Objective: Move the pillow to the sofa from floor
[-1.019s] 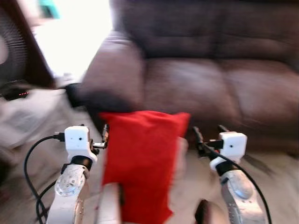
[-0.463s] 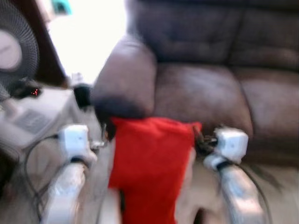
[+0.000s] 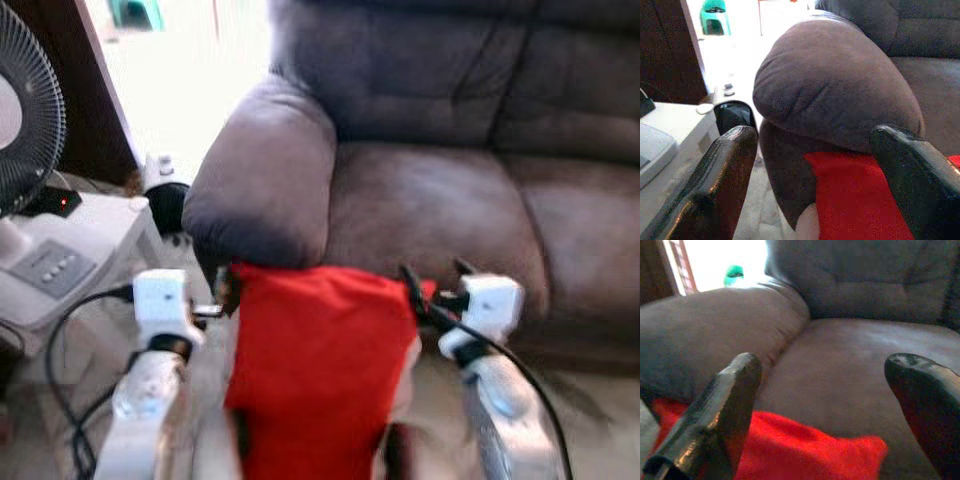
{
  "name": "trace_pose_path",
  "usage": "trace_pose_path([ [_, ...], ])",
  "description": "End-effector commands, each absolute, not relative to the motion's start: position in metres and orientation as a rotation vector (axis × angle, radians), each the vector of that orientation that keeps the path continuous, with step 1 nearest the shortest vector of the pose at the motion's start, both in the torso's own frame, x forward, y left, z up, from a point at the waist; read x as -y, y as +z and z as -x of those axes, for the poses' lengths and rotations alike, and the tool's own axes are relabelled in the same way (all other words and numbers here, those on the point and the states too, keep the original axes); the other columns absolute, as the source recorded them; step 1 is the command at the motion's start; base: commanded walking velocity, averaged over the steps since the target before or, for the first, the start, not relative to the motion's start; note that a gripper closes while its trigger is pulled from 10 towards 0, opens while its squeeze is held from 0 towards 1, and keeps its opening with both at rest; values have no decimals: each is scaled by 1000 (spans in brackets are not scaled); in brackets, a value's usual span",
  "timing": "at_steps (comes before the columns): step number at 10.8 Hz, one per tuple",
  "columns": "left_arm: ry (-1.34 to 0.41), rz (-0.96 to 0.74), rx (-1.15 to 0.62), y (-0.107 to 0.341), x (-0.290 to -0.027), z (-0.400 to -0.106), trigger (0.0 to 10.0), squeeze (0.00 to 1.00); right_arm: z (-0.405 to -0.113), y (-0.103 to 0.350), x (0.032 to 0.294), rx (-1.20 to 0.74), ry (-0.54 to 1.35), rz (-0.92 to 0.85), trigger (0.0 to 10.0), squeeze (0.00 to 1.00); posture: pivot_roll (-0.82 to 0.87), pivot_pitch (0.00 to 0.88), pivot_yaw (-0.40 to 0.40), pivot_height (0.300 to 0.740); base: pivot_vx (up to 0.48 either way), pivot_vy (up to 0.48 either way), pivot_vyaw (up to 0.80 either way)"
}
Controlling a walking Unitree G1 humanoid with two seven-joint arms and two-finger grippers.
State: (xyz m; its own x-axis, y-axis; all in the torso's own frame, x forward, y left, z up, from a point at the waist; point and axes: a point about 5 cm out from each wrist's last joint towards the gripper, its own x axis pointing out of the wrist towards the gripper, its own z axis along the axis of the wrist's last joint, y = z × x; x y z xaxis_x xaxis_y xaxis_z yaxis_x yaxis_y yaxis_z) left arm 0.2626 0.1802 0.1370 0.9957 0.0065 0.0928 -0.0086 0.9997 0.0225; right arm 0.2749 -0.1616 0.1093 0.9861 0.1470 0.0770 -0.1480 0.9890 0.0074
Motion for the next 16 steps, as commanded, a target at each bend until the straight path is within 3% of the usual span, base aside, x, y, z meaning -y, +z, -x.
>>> trace_pose_path([
  [1,-16,-18,86,136,-175,-263,10000,0,-276,105,171,43,87,-32,10000,0,60,78,-49,537,0,0,0],
  [3,-16,-22,80,135,-175,-262,10000,0,-287,100,175,-26,26,-108,10000,0,62,82,-50,537,0,0,0],
  [4,-16,-24,77,134,-176,-262,10000,0,-296,102,174,-28,15,-167,10000,1000,64,86,-52,537,0,0,0],
  [5,-16,-26,78,135,-176,-262,10000,0,-308,105,172,-54,8,-267,10000,1000,63,89,-53,537,0,0,0],
  [7,-19,-23,78,135,-174,-262,10000,0,-327,110,174,-90,8,-301,10000,1000,71,102,-59,537,0,0,0],
  [8,-22,-23,78,136,-174,-263,10000,0,-339,103,177,-198,4,-240,10000,1000,73,112,-58,537,0,0,0],
  [11,-28,-34,82,139,-177,-266,10000,0,-364,96,177,-377,10,-329,10000,1000,88,137,-62,537,0,0,0],
  [12,-30,-34,78,139,-176,-264,10000,0,-369,99,173,-397,52,-348,10000,71,92,146,-62,537,0,0,0],
  [13,-34,-31,79,139,-175,-263,10000,0,-372,102,173,-396,55,-364,10000,0,96,153,-64,537,0,0,0],
  [16,-45,-1,101,147,-171,-265,10000,0,-382,112,175,-374,41,-391,10000,0,116,180,-73,537,0,0,0],
])
